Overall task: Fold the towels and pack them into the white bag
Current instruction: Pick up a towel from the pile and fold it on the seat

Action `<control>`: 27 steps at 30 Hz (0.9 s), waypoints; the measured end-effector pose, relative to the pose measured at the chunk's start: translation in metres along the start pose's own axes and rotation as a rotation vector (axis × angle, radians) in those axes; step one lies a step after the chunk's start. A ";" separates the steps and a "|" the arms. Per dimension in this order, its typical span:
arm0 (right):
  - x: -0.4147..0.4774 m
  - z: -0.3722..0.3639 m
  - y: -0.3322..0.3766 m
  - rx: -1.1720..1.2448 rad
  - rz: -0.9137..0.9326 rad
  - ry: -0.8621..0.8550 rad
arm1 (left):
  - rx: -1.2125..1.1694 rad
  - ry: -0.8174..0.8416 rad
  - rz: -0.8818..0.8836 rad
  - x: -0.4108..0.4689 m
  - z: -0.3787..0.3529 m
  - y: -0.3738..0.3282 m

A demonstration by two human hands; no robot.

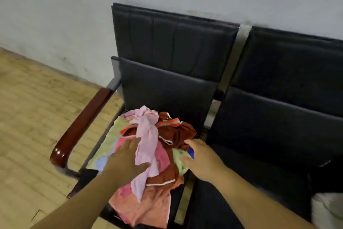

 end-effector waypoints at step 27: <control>-0.036 -0.046 -0.125 0.919 -0.276 0.053 | -0.671 -0.083 -0.113 0.022 -0.049 -0.176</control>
Point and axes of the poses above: each hand's wrist, its own x-axis towards the middle knuckle, its own z-axis out of the back of the hand, y = z × x, the point moved 9 cm from there along x, towards the middle knuckle, and after that the axes turned 12 degrees about -y, right-handed, at the moved point
